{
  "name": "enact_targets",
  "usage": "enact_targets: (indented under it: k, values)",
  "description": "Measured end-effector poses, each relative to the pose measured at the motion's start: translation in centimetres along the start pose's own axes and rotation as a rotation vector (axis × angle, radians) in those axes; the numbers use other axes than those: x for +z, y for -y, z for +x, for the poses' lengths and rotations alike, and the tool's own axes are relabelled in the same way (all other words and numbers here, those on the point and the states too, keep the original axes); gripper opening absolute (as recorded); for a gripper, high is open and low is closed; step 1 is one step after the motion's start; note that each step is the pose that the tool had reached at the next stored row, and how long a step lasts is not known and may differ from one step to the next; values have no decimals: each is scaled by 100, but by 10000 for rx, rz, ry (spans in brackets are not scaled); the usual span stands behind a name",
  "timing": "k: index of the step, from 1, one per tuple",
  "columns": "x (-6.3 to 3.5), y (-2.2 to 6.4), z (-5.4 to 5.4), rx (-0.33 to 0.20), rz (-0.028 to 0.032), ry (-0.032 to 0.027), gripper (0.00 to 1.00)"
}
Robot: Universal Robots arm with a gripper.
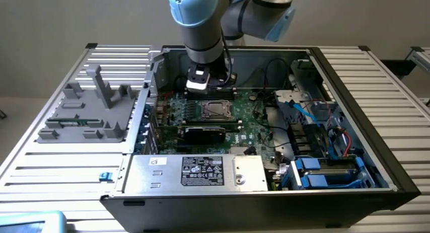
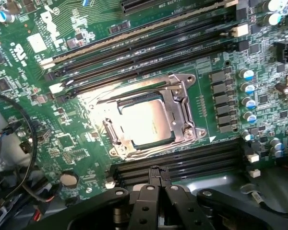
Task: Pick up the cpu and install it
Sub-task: 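Install the first cpu locking lever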
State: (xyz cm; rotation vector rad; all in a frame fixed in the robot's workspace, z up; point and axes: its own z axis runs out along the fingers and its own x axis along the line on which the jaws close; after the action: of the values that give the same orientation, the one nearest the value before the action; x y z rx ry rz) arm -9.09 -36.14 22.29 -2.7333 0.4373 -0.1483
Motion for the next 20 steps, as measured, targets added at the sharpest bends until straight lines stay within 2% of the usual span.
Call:
enact_targets:
  k: [2, 7, 9, 11, 13, 16, 18, 20]
  values:
    - [-35, 13, 2, 23, -34, 68, 11]
    - [-226, 87, 44, 45, -60, 126, 11]
    - [-266, 94, 55, 59, -100, 164, 11]
    - [-283, 98, 58, 69, -183, 198, 11]
    - [-289, 99, 59, 50, -349, 211, 11]
    - [-297, 102, 60, -56, -659, 177, 11]
    - [-298, 103, 59, -143, -908, 144, 11]
    - [-298, 103, 60, -243, -1203, 98, 11]
